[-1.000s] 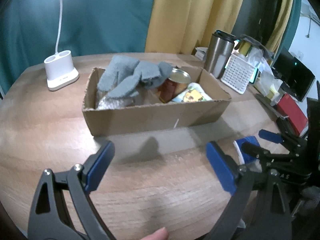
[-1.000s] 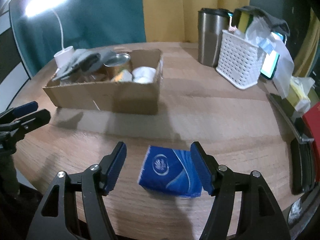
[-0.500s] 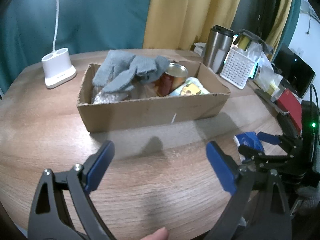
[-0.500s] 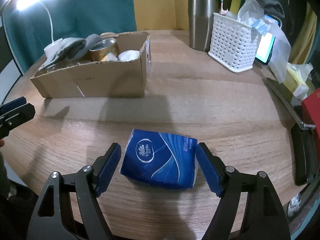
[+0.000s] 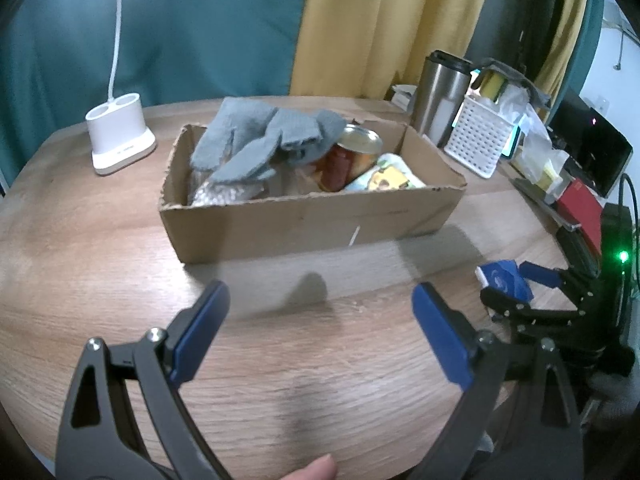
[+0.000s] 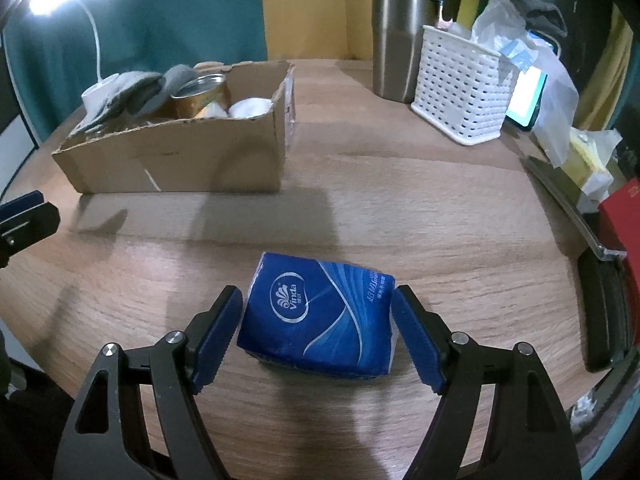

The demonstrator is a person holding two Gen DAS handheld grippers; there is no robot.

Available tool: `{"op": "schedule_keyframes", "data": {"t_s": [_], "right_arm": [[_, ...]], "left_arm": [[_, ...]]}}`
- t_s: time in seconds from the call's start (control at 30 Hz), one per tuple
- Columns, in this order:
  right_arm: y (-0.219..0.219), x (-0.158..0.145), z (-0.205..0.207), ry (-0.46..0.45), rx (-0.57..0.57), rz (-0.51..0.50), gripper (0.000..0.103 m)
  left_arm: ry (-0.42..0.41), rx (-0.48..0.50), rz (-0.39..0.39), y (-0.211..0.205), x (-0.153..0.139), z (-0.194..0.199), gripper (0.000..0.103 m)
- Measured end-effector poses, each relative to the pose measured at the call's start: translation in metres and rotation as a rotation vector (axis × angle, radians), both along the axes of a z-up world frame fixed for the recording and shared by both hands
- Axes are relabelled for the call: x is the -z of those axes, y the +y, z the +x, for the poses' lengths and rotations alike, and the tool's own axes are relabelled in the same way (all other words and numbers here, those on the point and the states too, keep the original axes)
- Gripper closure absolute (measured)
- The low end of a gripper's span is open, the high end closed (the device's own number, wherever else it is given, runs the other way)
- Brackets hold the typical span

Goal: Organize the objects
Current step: 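Move the open right tool to the blue Vinda tissue pack while the left tool withdraws, then close the right tool on the blue Vinda tissue pack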

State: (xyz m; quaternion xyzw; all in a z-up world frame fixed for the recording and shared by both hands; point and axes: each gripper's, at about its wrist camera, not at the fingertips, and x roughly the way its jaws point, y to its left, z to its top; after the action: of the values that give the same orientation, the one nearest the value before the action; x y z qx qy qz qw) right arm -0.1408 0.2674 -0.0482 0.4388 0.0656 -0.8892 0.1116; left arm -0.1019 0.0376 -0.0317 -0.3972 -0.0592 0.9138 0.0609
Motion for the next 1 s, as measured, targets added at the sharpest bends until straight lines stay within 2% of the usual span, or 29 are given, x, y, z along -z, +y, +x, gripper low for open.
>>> {"op": "schedule_keyframes", "data": {"t_s": [0.23,0.3,0.47,0.8,1.0], "right_arm": [[-0.001,0.002,-0.004,0.01,0.01,0.005,0.024],[-0.001,0.001,-0.005,0.013,0.005,0.002,0.03],[-0.003,-0.006,-0.008,0.016,-0.009,-0.027,0.036],[-0.012,-0.021,-0.011,0.037,-0.031,-0.042,0.036],[-0.025,-0.043,-0.012,0.071,-0.068,-0.05,0.036]], "left_arm": [[-0.006,-0.005,-0.001,-0.001,0.001,-0.003,0.009],[-0.007,-0.005,-0.002,-0.001,0.001,-0.003,0.009],[-0.003,-0.007,-0.001,-0.004,-0.001,-0.006,0.009],[0.006,-0.022,0.014,-0.014,-0.005,-0.009,0.009],[0.021,-0.035,0.026,-0.021,-0.01,-0.01,0.009]]}}
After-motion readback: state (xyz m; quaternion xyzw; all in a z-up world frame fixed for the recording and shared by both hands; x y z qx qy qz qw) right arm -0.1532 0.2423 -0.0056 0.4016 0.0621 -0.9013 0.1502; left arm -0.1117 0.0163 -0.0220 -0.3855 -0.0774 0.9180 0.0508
